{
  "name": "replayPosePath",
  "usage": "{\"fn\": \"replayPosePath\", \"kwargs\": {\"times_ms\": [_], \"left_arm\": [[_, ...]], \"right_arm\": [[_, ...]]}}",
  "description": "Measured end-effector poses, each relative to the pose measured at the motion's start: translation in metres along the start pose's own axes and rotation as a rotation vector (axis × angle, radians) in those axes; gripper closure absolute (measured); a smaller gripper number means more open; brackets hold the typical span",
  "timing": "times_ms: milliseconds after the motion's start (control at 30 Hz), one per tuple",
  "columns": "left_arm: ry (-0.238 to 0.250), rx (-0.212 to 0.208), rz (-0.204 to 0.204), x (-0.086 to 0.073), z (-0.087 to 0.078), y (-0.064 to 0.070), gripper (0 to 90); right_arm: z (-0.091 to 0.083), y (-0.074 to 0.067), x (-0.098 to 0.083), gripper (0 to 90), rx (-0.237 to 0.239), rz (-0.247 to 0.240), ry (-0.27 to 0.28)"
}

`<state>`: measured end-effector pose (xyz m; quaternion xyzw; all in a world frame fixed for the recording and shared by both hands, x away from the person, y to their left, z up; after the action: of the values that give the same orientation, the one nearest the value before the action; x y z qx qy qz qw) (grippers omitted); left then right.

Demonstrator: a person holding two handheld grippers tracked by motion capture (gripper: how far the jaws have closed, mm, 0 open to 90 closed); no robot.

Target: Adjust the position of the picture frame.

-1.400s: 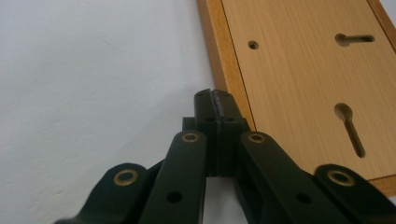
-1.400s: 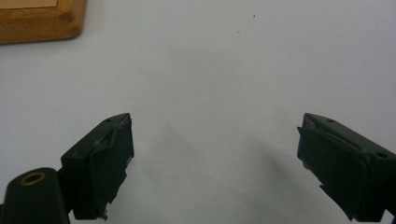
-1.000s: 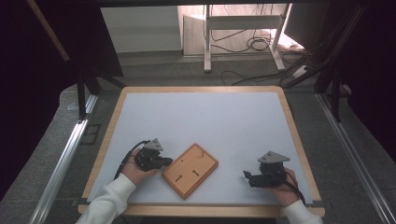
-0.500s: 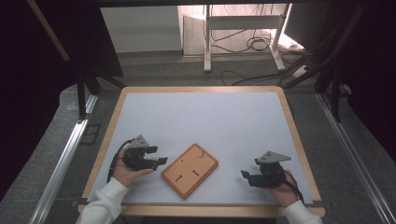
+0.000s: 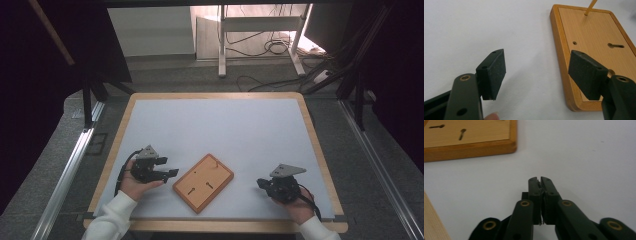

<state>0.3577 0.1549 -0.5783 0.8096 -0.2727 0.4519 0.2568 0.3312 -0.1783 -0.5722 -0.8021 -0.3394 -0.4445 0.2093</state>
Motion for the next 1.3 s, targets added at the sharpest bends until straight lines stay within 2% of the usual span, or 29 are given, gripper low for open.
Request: {"fn": "replayPosePath", "kwargs": {"times_ms": [33, 167, 467, 600, 1000, 1300], "left_arm": [[0.000, 0.004, 0.001, 0.000, 0.000, -0.001, 30.1], [0.000, 0.007, 0.005, -0.001, 0.000, -0.001, 30.1], [-0.013, 0.008, 0.004, -0.003, 0.001, -0.002, 30.1], [-0.010, 0.013, 0.003, -0.003, 0.000, -0.004, 30.1], [-0.011, 0.029, 0.006, -0.004, -0.001, -0.008, 30.3], [-0.013, 0.033, 0.007, -0.004, -0.002, -0.010, 30.6]], "right_arm": [[0.009, -0.008, 0.002, 89.7, 0.020, -0.016, -0.010], [0.026, -0.020, 0.006, 89.8, 0.042, -0.042, -0.029], [0.053, -0.034, 0.012, 89.8, 0.067, -0.065, -0.054], [0.061, -0.039, 0.013, 89.9, 0.077, -0.055, -0.068], [0.070, -0.037, 0.017, 89.9, 0.060, -0.045, -0.080], [0.091, -0.034, 0.029, 89.9, 0.057, -0.043, -0.074]]}}
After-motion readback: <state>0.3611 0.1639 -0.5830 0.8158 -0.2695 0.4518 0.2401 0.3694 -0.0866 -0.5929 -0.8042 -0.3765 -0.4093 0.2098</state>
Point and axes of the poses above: each handheld gripper's, and its own axes: z roughly forward along the jaws, x roughly out of its top, y roughly to its right, the point moved 9 cm from there along z, roughly forward along the jaws, and after that the axes turned 12 degrees about y, right-handed, at the moved point
